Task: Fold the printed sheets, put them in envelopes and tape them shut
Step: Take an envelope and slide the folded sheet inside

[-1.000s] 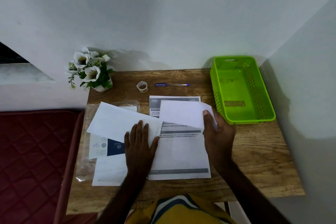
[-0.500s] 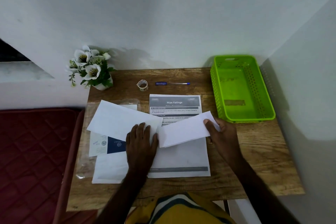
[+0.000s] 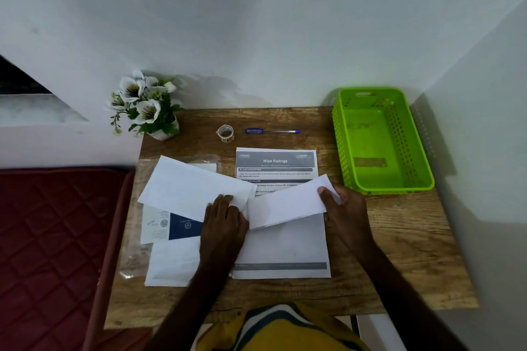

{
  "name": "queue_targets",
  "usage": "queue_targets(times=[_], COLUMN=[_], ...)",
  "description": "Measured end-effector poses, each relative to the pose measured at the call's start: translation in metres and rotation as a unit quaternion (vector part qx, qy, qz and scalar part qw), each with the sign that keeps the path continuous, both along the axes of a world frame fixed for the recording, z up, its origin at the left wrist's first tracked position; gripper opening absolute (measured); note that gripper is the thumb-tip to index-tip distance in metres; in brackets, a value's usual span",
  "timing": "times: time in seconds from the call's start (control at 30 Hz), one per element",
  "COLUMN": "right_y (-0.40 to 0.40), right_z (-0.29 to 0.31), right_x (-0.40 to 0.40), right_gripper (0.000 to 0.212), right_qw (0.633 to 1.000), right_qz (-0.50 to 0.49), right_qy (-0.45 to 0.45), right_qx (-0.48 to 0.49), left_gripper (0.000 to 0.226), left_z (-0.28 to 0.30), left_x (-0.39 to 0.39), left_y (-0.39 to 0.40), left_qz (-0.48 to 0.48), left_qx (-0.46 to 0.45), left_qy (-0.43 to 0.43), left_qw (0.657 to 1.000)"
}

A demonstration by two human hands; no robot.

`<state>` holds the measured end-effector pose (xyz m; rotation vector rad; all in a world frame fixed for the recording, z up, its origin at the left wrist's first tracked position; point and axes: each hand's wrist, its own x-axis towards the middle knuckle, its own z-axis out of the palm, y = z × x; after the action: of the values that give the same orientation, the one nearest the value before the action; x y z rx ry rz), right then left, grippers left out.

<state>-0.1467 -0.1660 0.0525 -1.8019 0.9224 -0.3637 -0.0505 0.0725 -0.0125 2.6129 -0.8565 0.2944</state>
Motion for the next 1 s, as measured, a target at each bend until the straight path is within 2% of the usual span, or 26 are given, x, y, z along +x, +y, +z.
queue_targets(times=[0.2,0.3,0.43,0.6,0.7,0.8,0.93,1.0], right_y=[0.004,0.010,0.022,0.041,0.050,0.059,0.071,0.071], right_z=[-0.005,-0.005,-0.006,-0.013,-0.021,-0.026,-0.031,-0.032], right_x=[0.001,0.000,-0.003,-0.007,-0.009,-0.006,0.005,0.009], right_gripper=[0.025,0.029,0.032,0.029,0.033,0.036,0.023,0.024], right_qw=[1.000,0.999,0.998,0.997,0.997,0.996,0.998,0.999], right_qz=[-0.010,-0.012,-0.031,-0.048,-0.061,-0.061,-0.053,-0.034], right_qy=[-0.001,0.001,0.009,-0.007,-0.022,-0.031,-0.020,0.002], right_qx=[-0.018,-0.048,-0.052,-0.052,-0.045,-0.053,-0.036,-0.015], left_gripper=[0.013,0.008,0.013,0.012,0.021,0.010,0.007,0.011], left_z=[0.000,0.003,0.003,0.001,0.001,0.002,0.002,0.003], left_x=[0.002,0.003,0.001,-0.001,-0.002,-0.003,-0.005,-0.006], left_y=[0.007,0.005,0.005,0.005,0.003,0.001,-0.003,-0.004], left_qz=[-0.017,0.006,0.024,0.014,0.014,0.022,0.034,0.047], left_qx=[-0.011,-0.013,-0.009,-0.012,-0.017,-0.029,0.002,0.023], left_qy=[0.033,0.069,0.108,0.084,0.065,0.050,0.023,0.014], left_qw=[0.999,0.998,0.994,0.996,0.998,0.998,0.999,0.999])
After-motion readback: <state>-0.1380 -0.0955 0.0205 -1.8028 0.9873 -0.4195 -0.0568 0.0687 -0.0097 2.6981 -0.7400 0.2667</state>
